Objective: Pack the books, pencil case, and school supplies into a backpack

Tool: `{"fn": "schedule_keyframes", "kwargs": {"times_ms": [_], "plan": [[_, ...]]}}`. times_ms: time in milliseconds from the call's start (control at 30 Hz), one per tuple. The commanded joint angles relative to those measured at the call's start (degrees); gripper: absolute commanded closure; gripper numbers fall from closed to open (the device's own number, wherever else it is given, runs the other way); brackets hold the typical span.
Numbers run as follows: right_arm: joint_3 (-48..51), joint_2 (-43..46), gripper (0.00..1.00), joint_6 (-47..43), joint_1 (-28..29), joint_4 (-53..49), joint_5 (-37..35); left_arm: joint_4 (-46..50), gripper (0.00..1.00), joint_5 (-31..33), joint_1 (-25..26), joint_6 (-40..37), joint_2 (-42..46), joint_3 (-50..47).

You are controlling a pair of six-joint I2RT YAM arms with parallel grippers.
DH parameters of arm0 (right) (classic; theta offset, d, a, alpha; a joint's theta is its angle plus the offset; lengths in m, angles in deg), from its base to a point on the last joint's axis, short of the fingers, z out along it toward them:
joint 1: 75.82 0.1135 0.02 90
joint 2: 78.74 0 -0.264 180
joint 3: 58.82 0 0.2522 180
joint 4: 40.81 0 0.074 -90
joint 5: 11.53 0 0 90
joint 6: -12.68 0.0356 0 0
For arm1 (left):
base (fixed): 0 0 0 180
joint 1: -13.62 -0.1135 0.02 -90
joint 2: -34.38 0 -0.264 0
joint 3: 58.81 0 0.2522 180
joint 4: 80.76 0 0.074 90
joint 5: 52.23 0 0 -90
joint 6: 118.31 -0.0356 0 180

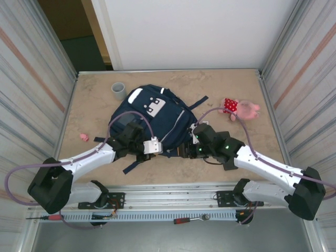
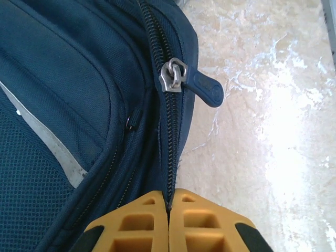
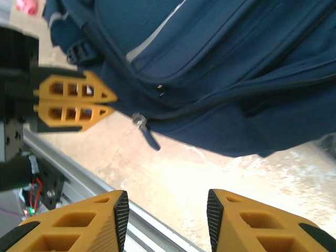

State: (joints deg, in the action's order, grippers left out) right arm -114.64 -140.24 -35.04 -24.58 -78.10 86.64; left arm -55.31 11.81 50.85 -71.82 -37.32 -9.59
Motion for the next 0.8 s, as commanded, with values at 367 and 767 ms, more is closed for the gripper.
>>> {"fn": "schedule_keyframes", "kwargs": {"times_ms": [367, 767], "plan": [[1.7, -12.7, 0.53, 6.5, 4.1, 18.6, -3.0, -3.3, 1.00, -9.7, -0.3, 9.0, -0.1, 3.1], [-3.7, -15.7, 0.87, 6.7, 3.9, 10.5, -11.5, -4.0, 1.00, -11.0, -1.4, 10.2, 0.1, 3.0]]}}
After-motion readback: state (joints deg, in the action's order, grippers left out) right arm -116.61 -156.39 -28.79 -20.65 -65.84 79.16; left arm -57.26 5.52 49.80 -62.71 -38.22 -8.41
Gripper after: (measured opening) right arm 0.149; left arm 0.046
